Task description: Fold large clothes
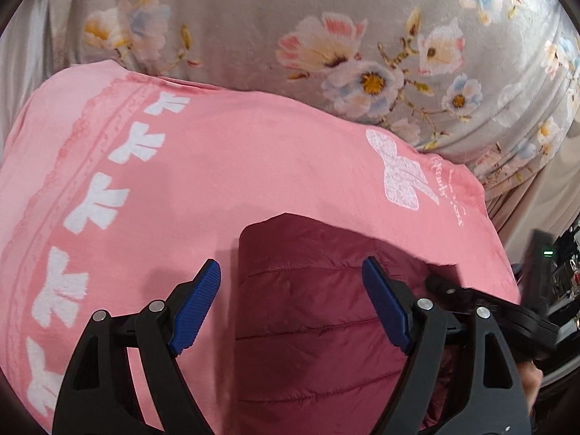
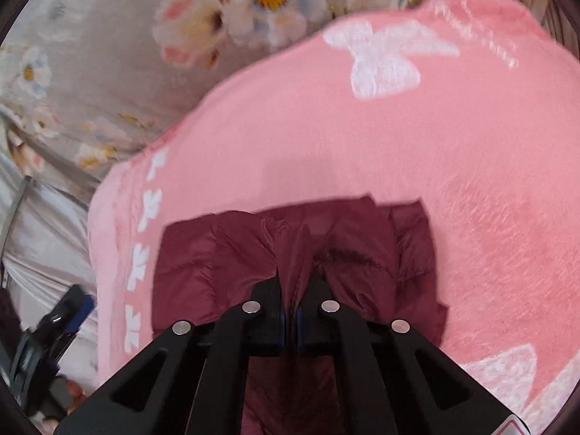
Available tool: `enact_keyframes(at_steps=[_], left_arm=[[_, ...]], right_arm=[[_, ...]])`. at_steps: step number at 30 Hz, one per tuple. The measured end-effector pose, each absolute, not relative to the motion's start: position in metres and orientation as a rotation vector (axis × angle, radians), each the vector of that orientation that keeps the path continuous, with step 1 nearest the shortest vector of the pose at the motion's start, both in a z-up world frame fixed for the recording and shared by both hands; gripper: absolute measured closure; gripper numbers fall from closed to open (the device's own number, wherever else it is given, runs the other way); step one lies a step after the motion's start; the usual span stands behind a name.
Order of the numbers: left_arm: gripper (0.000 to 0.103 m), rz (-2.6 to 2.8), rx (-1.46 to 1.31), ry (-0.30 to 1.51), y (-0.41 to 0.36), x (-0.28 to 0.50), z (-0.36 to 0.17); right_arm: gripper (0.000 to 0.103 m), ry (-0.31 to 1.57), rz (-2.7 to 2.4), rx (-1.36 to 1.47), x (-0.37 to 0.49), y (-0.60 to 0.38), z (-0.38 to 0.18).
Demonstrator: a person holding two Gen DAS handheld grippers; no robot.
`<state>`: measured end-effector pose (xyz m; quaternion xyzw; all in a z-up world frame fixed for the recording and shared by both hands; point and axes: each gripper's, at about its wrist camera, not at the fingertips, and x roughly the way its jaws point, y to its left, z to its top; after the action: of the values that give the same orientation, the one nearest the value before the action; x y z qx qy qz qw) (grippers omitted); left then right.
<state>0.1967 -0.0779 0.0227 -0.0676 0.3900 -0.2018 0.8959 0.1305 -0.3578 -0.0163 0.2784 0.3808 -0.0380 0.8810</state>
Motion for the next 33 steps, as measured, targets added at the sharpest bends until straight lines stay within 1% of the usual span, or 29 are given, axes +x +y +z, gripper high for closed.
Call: enact_keyframes(at_steps=[1, 4, 6, 10, 14, 17, 19, 22, 27, 33], left_arm=[[0.025, -0.427, -0.122, 0.81, -0.087, 0.198, 0.02], [0.025, -0.447, -0.08, 0.816, -0.111, 0.201, 0.013], [0.025, -0.466, -0.065, 0.84, -0.131, 0.205, 0.004], [0.025, -0.475, -0.024, 0.9, -0.165, 0.216, -0.019], [0.025, -0.455, -0.005, 0.941, -0.179, 0.225, -0.043], [0.021, -0.431, 0.021, 0.921, -0.181, 0.225, -0.055], [0.016, -0.424, 0.035, 0.906, -0.183, 0.224, -0.06], [0.01, -0.413, 0.059, 0.875, -0.186, 0.221, -0.068], [0.006, -0.394, 0.093, 0.84, -0.193, 0.219, -0.075], [0.005, -0.371, 0.124, 0.805, -0.198, 0.215, -0.081]], right_arm=[[0.101, 0.756, -0.103, 0.565, 0.117, -0.363, -0.009], [0.101, 0.722, -0.171, 0.528, 0.098, -0.374, -0.005], [0.101, 0.742, -0.213, 0.495, 0.096, -0.38, -0.015], [0.101, 0.797, -0.23, 0.526, 0.1, -0.389, -0.046], [0.101, 0.811, -0.265, 0.518, 0.106, -0.391, -0.068], [0.101, 0.811, -0.262, 0.525, 0.109, -0.392, -0.081], [0.1, 0.809, -0.26, 0.523, 0.11, -0.391, -0.089], [0.1, 0.796, -0.259, 0.518, 0.111, -0.389, -0.099], [0.101, 0.766, -0.275, 0.478, 0.111, -0.384, -0.109], [0.101, 0.738, -0.278, 0.479, 0.109, -0.383, -0.114]])
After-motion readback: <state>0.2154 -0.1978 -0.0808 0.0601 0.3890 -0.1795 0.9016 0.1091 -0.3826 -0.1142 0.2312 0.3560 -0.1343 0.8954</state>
